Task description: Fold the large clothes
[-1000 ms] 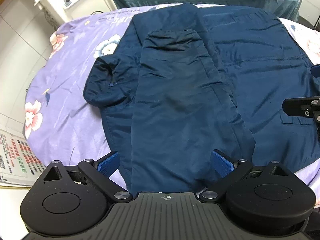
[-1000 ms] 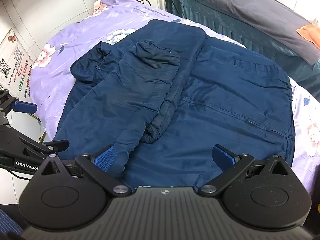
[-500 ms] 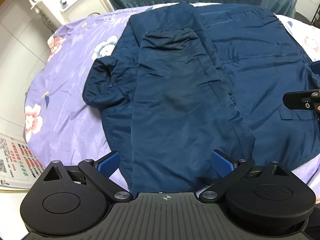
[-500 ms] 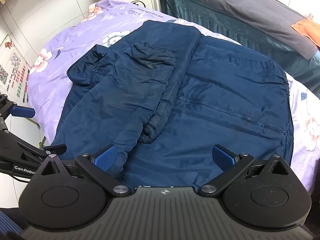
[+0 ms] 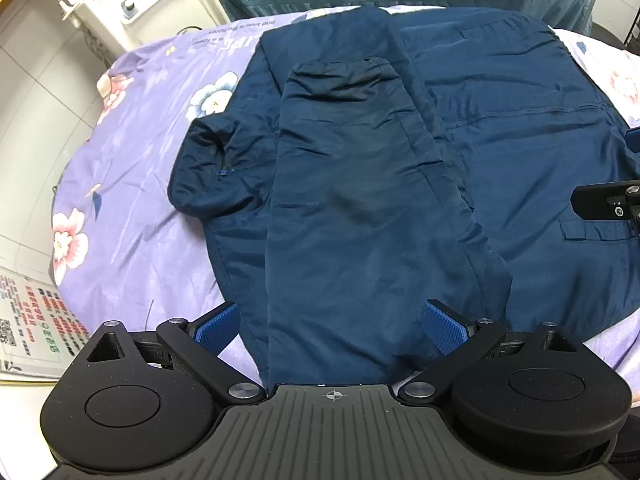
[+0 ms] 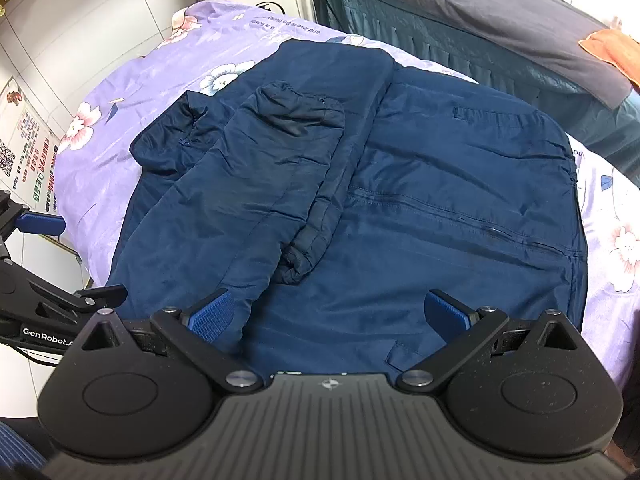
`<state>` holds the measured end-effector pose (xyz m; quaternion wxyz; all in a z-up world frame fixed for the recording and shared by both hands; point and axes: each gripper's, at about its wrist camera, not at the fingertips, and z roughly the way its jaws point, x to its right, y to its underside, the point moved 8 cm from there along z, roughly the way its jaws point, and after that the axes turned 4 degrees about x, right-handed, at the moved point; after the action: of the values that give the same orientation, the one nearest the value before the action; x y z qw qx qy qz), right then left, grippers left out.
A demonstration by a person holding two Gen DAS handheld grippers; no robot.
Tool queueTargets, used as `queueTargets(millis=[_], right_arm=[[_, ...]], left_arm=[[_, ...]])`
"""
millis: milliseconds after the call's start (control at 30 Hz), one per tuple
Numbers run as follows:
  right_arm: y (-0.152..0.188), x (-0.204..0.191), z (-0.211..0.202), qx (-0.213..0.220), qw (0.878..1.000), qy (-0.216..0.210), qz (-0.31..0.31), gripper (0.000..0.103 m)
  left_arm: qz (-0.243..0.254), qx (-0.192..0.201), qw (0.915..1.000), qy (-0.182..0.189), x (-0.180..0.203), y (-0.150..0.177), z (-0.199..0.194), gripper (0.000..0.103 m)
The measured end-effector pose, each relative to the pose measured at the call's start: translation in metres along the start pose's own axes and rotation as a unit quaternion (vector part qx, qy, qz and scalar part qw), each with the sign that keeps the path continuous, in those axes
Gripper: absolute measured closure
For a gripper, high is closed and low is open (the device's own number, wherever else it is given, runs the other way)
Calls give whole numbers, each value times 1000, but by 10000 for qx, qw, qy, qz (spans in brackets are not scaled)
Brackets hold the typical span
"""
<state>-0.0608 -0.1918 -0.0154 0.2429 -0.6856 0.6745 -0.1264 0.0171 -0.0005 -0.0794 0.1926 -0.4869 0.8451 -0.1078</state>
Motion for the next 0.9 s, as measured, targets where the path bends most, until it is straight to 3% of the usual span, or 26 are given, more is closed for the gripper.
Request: queueTargets(millis=[900], right_arm=[[3, 2, -3, -9, 10000, 57, 35, 2]], left_arm=[[-67, 13, 10000, 15, -1, 1, 1, 0]])
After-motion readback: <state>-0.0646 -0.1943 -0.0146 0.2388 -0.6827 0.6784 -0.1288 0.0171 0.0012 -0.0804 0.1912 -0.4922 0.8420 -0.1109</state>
